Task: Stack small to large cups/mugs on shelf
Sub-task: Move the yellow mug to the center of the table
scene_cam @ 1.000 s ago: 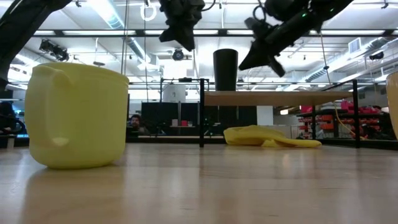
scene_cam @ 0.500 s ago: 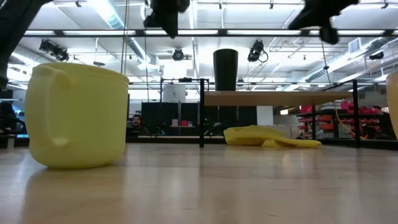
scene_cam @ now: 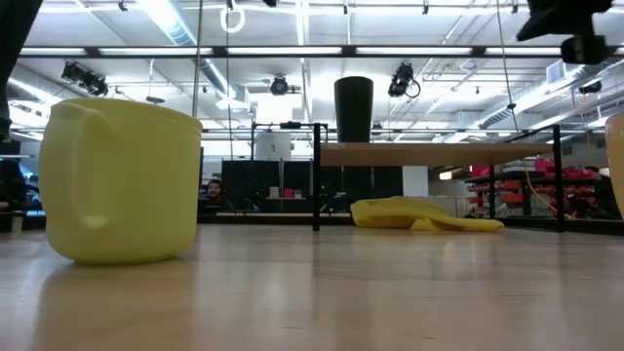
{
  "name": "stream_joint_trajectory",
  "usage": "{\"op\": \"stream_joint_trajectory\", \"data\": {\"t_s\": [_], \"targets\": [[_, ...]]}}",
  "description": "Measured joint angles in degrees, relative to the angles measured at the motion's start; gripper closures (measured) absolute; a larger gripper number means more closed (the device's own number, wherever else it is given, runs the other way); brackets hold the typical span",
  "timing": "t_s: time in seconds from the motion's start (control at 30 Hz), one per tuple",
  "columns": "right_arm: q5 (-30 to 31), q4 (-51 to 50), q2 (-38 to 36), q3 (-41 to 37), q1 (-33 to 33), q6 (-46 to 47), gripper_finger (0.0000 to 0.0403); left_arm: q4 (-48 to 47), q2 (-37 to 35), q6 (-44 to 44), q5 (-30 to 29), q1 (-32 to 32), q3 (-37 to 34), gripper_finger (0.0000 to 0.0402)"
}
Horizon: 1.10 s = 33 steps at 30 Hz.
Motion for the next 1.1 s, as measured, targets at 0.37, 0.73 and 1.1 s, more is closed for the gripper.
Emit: {"op": "stream_joint_trajectory", "data": {"t_s": [0.37,0.73,1.1], "targets": [[-1.76,-5.96,-0.54,0.00,8.74,7.60,0.0395,0.04,-0.33,-12.36,-6.89,-11.72,-10.99,0.0351],[1.76,-5.95,-0.17,0.00,10.75,7.82,0.0394,0.01,-4.80,-31.43,-11.06,-21.32,-31.29,0.0347],[3.90,-5.39,4.41,0.00,10.75,5.95,0.0394,6.00,-24.58,-53.61,-5.52,-26.23,-53.09,0.0360]]}}
